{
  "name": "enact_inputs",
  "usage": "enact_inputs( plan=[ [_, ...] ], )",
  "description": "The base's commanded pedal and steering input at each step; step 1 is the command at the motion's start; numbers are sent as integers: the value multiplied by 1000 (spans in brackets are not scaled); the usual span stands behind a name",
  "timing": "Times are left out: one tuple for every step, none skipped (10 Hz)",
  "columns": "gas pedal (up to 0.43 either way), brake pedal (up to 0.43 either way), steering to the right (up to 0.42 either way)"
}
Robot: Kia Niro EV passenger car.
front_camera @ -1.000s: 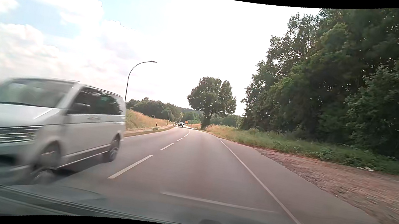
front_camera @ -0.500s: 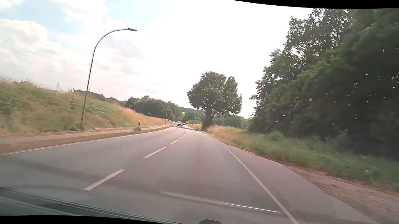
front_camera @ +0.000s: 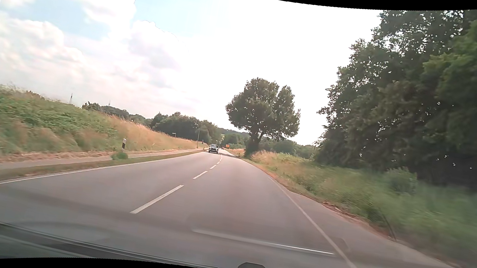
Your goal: Follow the waypoints while adhering to traffic rules and regulations
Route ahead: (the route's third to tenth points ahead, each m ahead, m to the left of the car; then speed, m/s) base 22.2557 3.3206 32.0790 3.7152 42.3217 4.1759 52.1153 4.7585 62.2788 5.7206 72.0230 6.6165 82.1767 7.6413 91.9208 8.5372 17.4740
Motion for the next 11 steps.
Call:
enact_inputs(
  plan=[
    [118, 0, -12],
    [118, 0, -12],
    [118, 0, -12],
    [118, 0, -12],
    [118, 0, -13],
    [118, 0, -14],
    [118, 0, -14],
    [118, 0, -14],
    [118, 0, -14],
    [118, 0, -14],
    [118, 0, -14]
  ],
)
